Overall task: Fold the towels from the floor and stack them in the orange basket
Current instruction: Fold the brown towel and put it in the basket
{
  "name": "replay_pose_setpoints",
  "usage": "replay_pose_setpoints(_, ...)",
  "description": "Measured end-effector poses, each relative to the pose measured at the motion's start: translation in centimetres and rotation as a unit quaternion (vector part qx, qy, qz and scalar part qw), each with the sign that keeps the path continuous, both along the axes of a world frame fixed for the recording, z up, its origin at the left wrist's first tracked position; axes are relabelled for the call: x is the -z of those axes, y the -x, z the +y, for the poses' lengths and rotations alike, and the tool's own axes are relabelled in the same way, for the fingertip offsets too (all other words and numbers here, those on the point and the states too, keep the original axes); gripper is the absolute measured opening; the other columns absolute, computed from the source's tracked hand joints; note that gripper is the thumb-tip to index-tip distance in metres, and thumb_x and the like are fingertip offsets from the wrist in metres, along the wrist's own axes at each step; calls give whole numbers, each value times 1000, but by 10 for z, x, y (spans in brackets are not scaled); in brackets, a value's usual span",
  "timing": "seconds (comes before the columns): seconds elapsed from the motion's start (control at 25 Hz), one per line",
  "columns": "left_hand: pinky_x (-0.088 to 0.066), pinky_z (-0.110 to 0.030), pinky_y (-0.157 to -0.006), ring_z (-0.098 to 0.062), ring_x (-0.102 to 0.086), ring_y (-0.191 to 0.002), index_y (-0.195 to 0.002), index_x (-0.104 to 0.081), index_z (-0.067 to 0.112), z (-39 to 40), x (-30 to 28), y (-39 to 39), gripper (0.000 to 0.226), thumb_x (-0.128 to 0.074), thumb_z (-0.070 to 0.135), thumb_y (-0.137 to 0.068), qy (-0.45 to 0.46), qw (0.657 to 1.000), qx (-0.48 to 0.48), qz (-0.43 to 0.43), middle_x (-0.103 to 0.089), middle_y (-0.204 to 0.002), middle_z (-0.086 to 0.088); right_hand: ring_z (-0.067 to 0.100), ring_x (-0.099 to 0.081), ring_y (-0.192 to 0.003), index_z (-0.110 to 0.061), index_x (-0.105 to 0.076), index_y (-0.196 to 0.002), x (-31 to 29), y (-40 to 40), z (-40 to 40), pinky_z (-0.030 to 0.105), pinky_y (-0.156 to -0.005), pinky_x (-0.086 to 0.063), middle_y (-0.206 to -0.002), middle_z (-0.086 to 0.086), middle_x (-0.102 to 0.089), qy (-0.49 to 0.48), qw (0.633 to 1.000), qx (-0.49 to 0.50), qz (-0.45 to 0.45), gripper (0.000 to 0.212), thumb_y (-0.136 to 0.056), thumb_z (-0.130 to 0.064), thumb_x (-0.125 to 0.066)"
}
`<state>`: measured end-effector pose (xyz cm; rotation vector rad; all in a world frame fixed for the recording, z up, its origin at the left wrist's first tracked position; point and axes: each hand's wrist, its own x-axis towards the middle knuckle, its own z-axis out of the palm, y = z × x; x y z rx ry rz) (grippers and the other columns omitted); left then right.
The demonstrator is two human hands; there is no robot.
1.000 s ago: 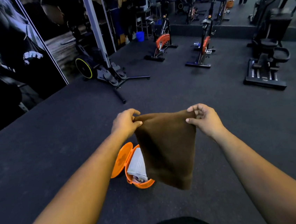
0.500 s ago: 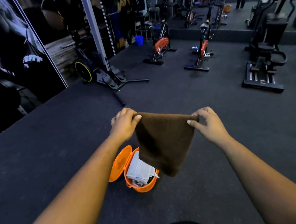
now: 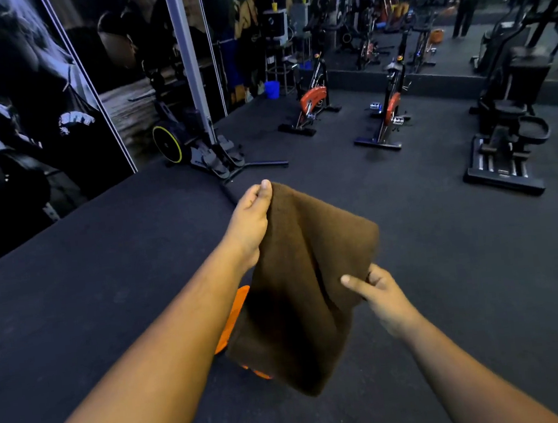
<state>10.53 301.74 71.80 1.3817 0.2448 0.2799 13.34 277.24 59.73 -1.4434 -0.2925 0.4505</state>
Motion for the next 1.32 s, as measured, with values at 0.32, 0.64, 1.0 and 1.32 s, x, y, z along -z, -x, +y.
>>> replay_pose_setpoints(0.32, -60, -34, -84, -27, -74, -100, -108, -75, 3, 11, 98, 56, 29, -80, 12, -81, 126, 980, 98, 118, -72, -116, -23, 25, -71, -109, -14, -65, -124, -43, -23, 17, 38, -86, -60, -116, 10, -75, -121, 977, 78, 157, 35, -96, -34, -62)
replay_pose_setpoints(0.64, -57, -35, -95, -19, -72, -109, -121, -68, 10, 28, 111, 57, 28, -71, 14, -94, -53, 974, 101, 195, -76, -116, -6, 26, -75, -101, -7, -75, -111, 2, -6, 9, 44, -94, -58, -105, 10, -78, 109, 989, 22, 98, 39, -79, -27, -86)
replay_pose_setpoints(1.0, -51, -41, -100, -12, -60, -109, -123, -53, 26, 18, 115, 45, 27, -62, 36, -100, -151, 964, -111, 187, -63, -119, 3, 25, -66, -114, -12, -68, -121, -2, -28, 12, 36, -91, -48, -114, 4, -74, 174, 973, 102, 109, 52, -93, -56, -64)
replay_pose_setpoints(1.32, -53, -47, -104, -22, -65, -116, -148, -32, 31, 39, 101, 44, 92, -85, 4, -77, -139, 965, 51, 216, -67, -123, -9, 20, -65, -111, -16, -58, -123, 10, -34, -3, 36, -92, -53, -122, 6, -69, 179, 981, 57, 56, 27, -100, -31, -63)
